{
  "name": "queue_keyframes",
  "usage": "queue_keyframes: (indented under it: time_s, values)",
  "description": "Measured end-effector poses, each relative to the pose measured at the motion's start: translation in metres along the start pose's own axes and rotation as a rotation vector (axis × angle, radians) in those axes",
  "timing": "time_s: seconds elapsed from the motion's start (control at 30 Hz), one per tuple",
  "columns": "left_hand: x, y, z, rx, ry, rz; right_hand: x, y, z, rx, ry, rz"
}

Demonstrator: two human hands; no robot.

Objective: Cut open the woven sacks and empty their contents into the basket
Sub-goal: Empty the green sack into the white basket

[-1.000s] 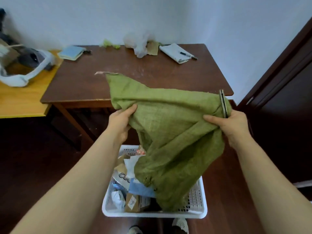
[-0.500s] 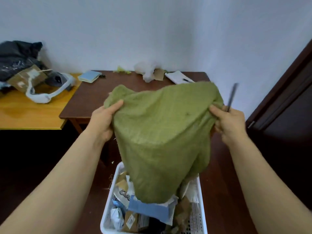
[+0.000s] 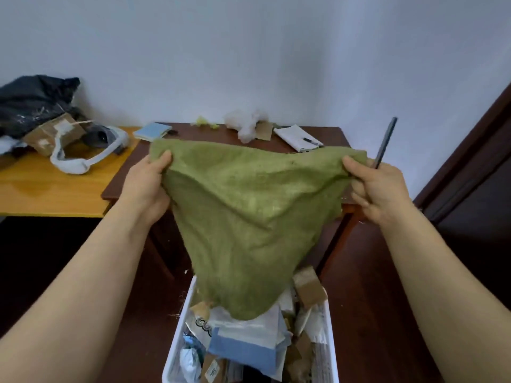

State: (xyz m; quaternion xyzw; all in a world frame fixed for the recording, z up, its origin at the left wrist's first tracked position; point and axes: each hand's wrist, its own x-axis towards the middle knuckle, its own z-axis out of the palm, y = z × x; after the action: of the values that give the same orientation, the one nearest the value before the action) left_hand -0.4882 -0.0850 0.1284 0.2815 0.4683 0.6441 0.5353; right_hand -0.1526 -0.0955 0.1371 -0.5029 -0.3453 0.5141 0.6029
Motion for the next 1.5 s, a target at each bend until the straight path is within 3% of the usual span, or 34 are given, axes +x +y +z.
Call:
queue_keyframes:
  time_s: [0.07, 0.17, 0.27, 0.33, 0.4, 0.5, 0.6, 0.7, 0.83, 0.9, 0.97, 1.03, 1.1, 1.17, 1.23, 1.33, 1.43, 1.5]
  values:
    - [-0.003, 0.001, 0.012, -0.128, -0.202, 0.003, 0.007, -0.002, 0.014, -0.001, -0.046, -0.005]
    - [-0.035, -0.031, 0.038, 0.119, -0.442, -0.15, -0.002, 0.012, 0.041, -0.105, -0.094, 0.088]
    - [-0.053, -0.057, 0.071, 0.471, -0.667, -0.035, -0.011, 0.007, 0.083, -0.103, -0.314, 0.09]
    - [-0.052, -0.065, 0.088, 0.534, -0.46, 0.07, -0.015, -0.002, 0.101, -0.133, -0.406, 0.081]
    - [-0.042, -0.06, 0.096, 0.38, -0.123, -0.025, -0.011, -0.014, 0.098, -0.153, -0.409, 0.045]
    - [-0.024, -0.038, 0.089, 0.195, 0.09, -0.187, -0.005, -0.016, 0.073, -0.171, -0.339, -0.024]
    - [-0.015, -0.022, 0.084, 0.125, 0.053, -0.404, -0.003, 0.009, 0.051, -0.313, -0.358, -0.122]
    - [-0.018, -0.022, 0.095, 0.122, -0.014, -0.532, -0.006, 0.037, 0.054, -0.49, -0.517, -0.122]
    - [-0.015, -0.016, 0.091, 0.124, -0.098, -0.612, 0.002, 0.053, 0.061, -0.562, -0.379, -0.158]
    - [-0.013, -0.012, 0.078, 0.384, -0.065, -0.432, 0.009, 0.05, 0.056, -0.568, -0.297, -0.133]
    - [-0.01, -0.016, 0.063, 0.739, 0.001, -0.03, 0.013, 0.044, 0.052, -0.563, -0.287, -0.092]
    - [-0.014, -0.025, 0.061, 0.923, -0.278, 0.123, 0.01, 0.038, 0.06, -0.503, -0.347, -0.041]
    - [-0.019, -0.048, 0.064, 1.002, -0.517, 0.084, 0.005, 0.036, 0.072, -0.425, -0.403, -0.008]
    - [-0.018, -0.065, 0.064, 0.865, -0.44, 0.044, 0.004, 0.038, 0.081, -0.336, -0.377, 0.037]
    - [-0.014, -0.073, 0.062, 0.738, -0.212, 0.049, 0.008, 0.038, 0.078, -0.296, -0.285, 0.077]
    - [-0.007, -0.068, 0.051, 0.634, 0.111, -0.062, 0.008, 0.035, 0.057, -0.471, -0.097, 0.047]
    - [-0.007, -0.06, 0.053, 0.415, 0.202, -0.256, -0.01, 0.052, 0.041, -0.499, -0.124, 0.242]
    - [-0.011, -0.06, 0.061, 0.287, 0.16, -0.409, -0.023, 0.065, 0.042, -0.323, -0.203, 0.47]
